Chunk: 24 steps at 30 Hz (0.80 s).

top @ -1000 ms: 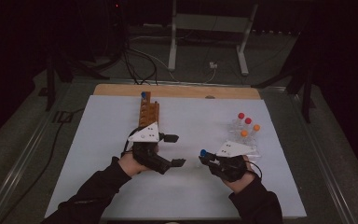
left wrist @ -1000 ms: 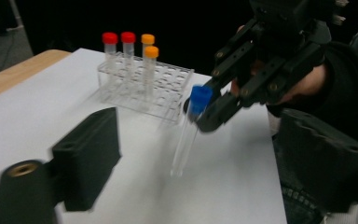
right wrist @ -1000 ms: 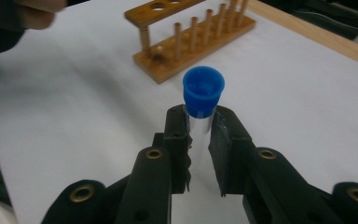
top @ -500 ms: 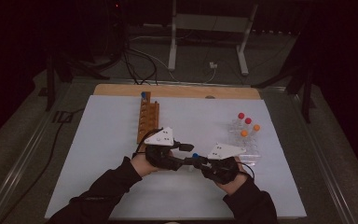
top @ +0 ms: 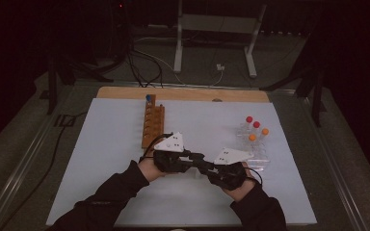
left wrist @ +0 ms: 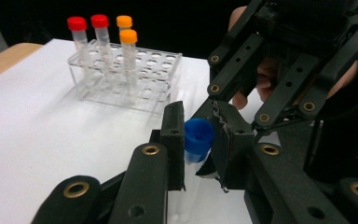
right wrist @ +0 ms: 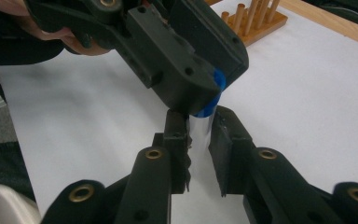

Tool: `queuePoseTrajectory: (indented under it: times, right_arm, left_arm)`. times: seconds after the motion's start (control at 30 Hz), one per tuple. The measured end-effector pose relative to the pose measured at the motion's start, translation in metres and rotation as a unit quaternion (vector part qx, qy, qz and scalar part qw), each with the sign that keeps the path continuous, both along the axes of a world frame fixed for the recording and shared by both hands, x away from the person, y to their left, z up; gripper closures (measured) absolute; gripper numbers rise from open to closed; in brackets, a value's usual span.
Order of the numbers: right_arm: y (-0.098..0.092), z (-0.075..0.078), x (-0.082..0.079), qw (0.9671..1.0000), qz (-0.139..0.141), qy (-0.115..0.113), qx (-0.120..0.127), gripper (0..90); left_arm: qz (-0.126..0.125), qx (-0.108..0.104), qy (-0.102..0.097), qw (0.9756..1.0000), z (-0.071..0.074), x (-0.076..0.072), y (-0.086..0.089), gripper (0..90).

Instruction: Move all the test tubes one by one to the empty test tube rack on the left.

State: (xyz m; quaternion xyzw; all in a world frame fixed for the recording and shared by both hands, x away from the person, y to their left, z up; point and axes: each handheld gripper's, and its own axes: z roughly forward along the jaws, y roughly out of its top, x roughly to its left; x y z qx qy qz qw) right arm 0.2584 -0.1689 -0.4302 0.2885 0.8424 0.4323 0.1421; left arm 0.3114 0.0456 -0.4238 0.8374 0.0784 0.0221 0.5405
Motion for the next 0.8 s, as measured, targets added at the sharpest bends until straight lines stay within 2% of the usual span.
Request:
queuePoseTrajectory:
  times: [0.07, 0.17, 0.37, 0.53, 0.67, 0.73, 0.8]
  right_arm:
    - [-0.001, 0.0, 0.001, 1.0, 0.002, 0.001, 0.002, 70.9]
    - [-0.003, 0.0, 0.001, 1.0, -0.003, -0.001, 0.009, 63.5]
    - [-0.013, 0.002, 0.001, 0.999, -0.028, -0.015, 0.033, 40.8]
    - [-0.017, 0.005, 0.002, 0.9971, -0.053, -0.023, 0.049, 22.2]
    - [-0.018, 0.006, 0.001, 0.9959, -0.064, -0.026, 0.058, 13.7]
    - [-0.02, 0.007, 0.001, 0.996, -0.057, -0.027, 0.063, 4.5]
    - [-0.021, 0.007, 0.001, 0.996, -0.054, -0.026, 0.067, 2.6]
  left_arm:
    - [0.004, 0.001, -0.005, 1.0, 0.001, 0.001, 0.001, 77.1]
    - [0.013, -0.003, -0.001, 0.9999, 0.003, 0.005, 0.005, 77.2]
    - [0.038, -0.011, -0.006, 0.9992, 0.015, 0.017, 0.02, 77.2]
    - [0.065, -0.02, -0.017, 0.9975, 0.033, 0.03, 0.035, 77.2]
    - [0.086, -0.018, -0.026, 0.9958, 0.045, 0.041, 0.047, 77.3]
    - [0.097, -0.016, -0.03, 0.9948, 0.05, 0.047, 0.052, 77.3]
    - [0.108, -0.017, -0.03, 0.9935, 0.053, 0.053, 0.058, 77.2]
